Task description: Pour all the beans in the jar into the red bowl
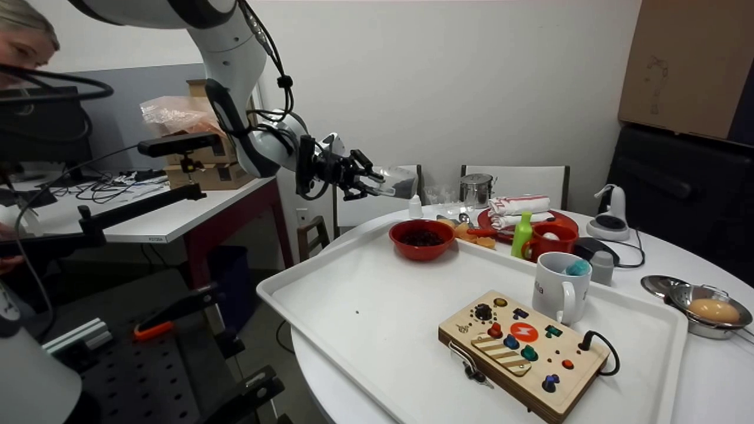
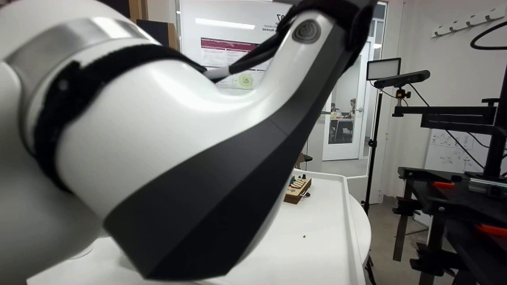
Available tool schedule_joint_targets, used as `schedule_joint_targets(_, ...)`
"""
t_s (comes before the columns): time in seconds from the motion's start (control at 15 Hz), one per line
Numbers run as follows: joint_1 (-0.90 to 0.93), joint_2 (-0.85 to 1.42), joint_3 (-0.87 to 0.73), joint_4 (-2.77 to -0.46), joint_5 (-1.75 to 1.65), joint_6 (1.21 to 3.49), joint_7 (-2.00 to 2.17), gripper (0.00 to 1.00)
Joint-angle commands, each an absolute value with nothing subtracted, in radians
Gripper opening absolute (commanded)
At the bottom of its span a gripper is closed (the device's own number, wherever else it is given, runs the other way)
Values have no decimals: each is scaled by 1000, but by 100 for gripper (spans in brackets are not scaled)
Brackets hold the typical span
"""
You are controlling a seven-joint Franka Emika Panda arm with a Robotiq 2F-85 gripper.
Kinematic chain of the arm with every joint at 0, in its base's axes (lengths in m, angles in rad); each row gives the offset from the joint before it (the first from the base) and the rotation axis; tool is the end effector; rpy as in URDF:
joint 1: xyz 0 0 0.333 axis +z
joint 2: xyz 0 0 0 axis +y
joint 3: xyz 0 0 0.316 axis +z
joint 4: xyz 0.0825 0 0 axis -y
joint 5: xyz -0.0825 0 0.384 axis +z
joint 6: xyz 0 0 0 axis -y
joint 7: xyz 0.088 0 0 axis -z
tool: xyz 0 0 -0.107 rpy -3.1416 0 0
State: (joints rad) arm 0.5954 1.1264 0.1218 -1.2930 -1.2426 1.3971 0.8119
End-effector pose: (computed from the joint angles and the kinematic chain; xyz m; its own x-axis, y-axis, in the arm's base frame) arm 0.5729 0.3254 0.0748 0.9481 0.2965 -0.1147 0.1626 -0.1422 0.9764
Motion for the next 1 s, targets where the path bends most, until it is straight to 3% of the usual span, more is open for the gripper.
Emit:
schedule_joint_targets(0.0,600,1140,119,-1256,-1244,1384,783,7)
schedule_joint_targets(0.93,467,1011,128,-1436,-1246,1602,882,7)
